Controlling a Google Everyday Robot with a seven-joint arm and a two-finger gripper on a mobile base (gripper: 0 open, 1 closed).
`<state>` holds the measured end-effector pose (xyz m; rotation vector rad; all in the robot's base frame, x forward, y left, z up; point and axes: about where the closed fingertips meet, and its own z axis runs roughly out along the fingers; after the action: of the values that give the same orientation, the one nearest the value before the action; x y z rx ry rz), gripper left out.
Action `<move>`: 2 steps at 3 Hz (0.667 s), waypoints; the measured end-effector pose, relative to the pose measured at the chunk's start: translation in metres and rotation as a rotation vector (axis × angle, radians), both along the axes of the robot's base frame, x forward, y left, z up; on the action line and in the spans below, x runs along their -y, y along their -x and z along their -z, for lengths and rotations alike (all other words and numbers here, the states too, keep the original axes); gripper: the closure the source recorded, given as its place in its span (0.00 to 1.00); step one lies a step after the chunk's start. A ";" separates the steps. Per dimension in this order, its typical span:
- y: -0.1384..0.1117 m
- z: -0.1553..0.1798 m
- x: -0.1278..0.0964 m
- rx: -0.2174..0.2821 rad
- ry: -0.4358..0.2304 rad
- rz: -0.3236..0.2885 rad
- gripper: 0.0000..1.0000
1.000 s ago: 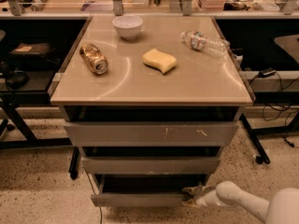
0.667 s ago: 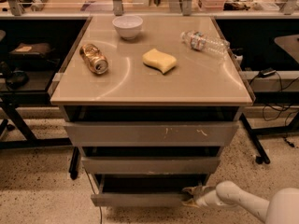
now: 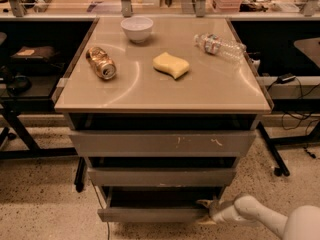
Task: Open bottom drawer
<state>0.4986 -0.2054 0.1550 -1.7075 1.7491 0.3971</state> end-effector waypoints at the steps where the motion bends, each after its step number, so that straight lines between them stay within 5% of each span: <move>1: 0.018 0.004 0.011 -0.035 -0.033 0.016 0.61; 2: 0.027 0.000 0.011 -0.045 -0.044 0.021 0.85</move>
Offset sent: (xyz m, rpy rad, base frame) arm -0.1443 -0.0649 -0.0004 0.1830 0.1851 -0.0557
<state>0.4721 -0.2164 0.1553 -1.6600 1.7761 0.4638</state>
